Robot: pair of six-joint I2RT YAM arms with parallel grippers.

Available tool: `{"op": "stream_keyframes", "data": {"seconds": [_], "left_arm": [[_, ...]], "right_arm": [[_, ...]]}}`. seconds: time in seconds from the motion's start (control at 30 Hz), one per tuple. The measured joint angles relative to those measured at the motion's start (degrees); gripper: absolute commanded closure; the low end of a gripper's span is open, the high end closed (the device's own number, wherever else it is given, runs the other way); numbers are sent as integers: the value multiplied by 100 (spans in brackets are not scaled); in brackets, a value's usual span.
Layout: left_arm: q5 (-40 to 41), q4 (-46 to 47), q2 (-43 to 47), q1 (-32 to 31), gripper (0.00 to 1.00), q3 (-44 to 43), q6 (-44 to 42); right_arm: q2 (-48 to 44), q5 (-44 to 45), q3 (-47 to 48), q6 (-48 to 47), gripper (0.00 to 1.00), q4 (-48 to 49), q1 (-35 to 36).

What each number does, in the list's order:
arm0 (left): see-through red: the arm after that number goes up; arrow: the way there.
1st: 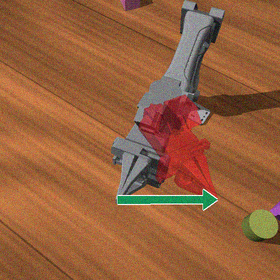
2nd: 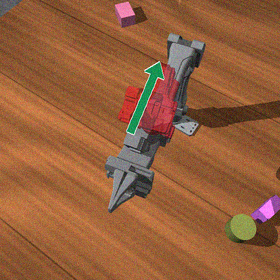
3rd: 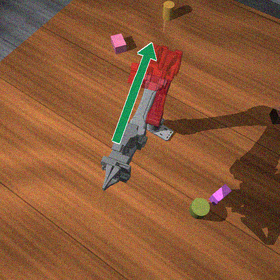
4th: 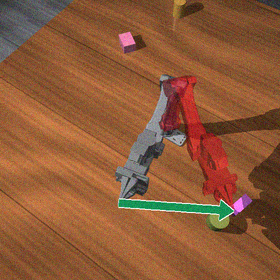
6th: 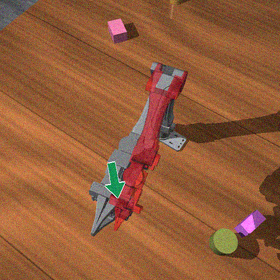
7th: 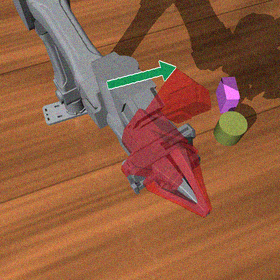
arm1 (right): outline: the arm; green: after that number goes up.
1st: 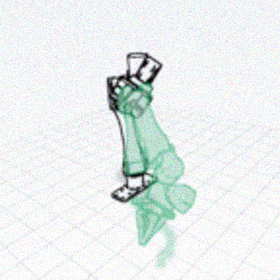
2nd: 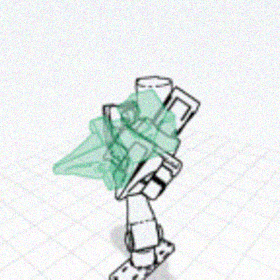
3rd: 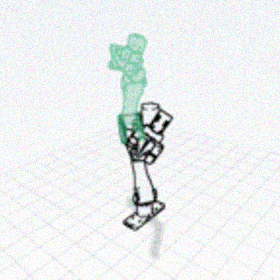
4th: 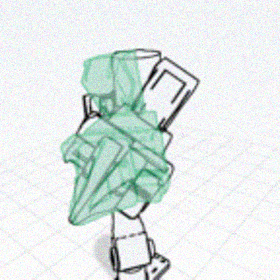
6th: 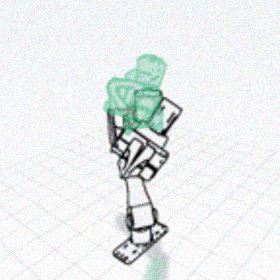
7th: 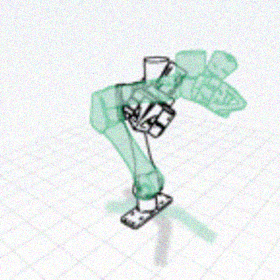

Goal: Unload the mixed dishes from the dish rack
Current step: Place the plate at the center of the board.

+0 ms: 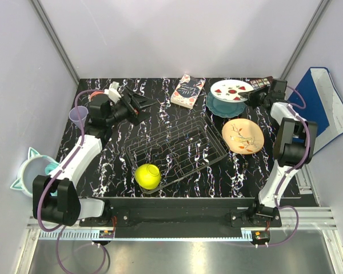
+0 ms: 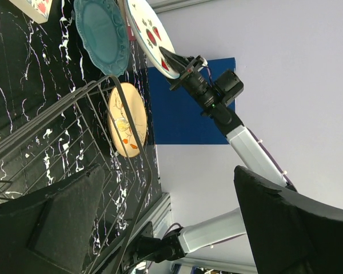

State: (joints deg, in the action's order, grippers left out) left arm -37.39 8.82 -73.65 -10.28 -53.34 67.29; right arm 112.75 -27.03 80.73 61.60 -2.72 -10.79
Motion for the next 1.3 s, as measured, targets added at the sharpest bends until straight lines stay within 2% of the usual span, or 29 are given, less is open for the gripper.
{"op": "stream_keyframes", "data": {"seconds": [0.47,0.83,0.97,1.07,1.1,1.2,1.3], "left_arm": [[15,-35,-79,-13,1,2,-151],[20,-175,-79,-13,1,15,-245],[20,-201,-87,-13,1,15,-262],[17,-219,-129,-13,1,15,-282],[17,-229,-151,-13,1,15,-282],[17,-267,-216,-13,1,15,-282],[17,-280,-267,-13,1,20,-282]], "right_arm": [[911,22,354,-328,100,87,136],[1480,85,1123,-538,100,-92,210],[1631,26,1281,-579,78,-149,240],[1637,-17,1287,-601,68,-138,240],[1637,-52,1290,-640,61,-142,240],[1639,-70,1287,-710,47,-267,245],[1646,-90,1272,-776,42,-402,251]]}}
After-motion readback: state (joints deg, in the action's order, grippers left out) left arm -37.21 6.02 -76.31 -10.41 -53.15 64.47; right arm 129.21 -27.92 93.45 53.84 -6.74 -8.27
